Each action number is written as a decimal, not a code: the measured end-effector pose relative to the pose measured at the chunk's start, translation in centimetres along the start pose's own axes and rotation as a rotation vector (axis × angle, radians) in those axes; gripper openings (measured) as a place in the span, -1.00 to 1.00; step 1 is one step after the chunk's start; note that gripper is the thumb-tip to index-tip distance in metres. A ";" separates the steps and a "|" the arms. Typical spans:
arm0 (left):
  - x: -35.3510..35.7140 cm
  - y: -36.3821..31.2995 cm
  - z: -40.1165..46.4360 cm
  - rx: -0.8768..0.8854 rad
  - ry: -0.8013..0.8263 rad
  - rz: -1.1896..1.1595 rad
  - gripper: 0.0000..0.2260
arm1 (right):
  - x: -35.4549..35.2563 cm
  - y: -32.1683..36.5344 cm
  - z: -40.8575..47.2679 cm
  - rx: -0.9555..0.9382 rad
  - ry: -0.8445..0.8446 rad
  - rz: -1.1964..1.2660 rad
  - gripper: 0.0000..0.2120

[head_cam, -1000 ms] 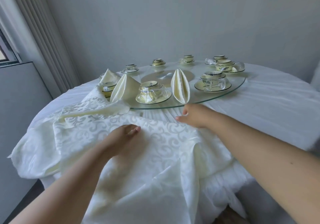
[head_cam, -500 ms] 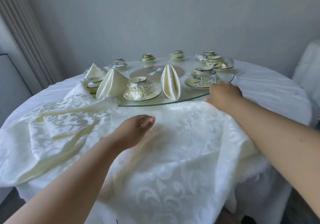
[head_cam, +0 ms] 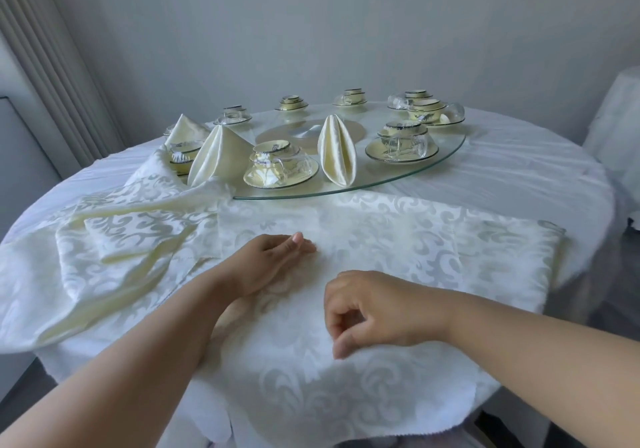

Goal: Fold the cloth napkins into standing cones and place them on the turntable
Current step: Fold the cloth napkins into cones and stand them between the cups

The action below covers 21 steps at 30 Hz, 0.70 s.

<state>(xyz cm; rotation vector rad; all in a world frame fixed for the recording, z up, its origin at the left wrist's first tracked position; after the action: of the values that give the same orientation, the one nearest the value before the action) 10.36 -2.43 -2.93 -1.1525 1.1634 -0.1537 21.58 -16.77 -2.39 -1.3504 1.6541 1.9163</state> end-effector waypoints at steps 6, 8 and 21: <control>-0.9 -1.2 -2.6 0.095 0.091 -0.346 -0.39 | -1.8 -1.2 0.1 0.090 -0.082 0.136 -0.86; -0.8 -1.0 -3.1 0.100 0.154 -0.350 -0.31 | -1.6 -0.6 -0.3 0.061 -0.056 0.049 -0.81; 0.7 -0.7 -4.0 0.063 0.428 -0.427 -0.23 | -3.7 -3.0 0.0 0.116 -0.295 0.462 -0.82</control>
<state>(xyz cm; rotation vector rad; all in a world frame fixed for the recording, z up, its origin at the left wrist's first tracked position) 7.84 -5.71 -2.54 -1.3382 1.2545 -0.7899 25.66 -14.56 -1.39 -0.6359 2.0029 2.0885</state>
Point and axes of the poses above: each hand's wrist, its own z-axis towards the middle knuckle, its own x-axis out of the palm, y = z × x, the point moved 5 cm from there along z, towards the middle knuckle, and after that the axes turned 6 degrees about y, right-handed, at the moved point
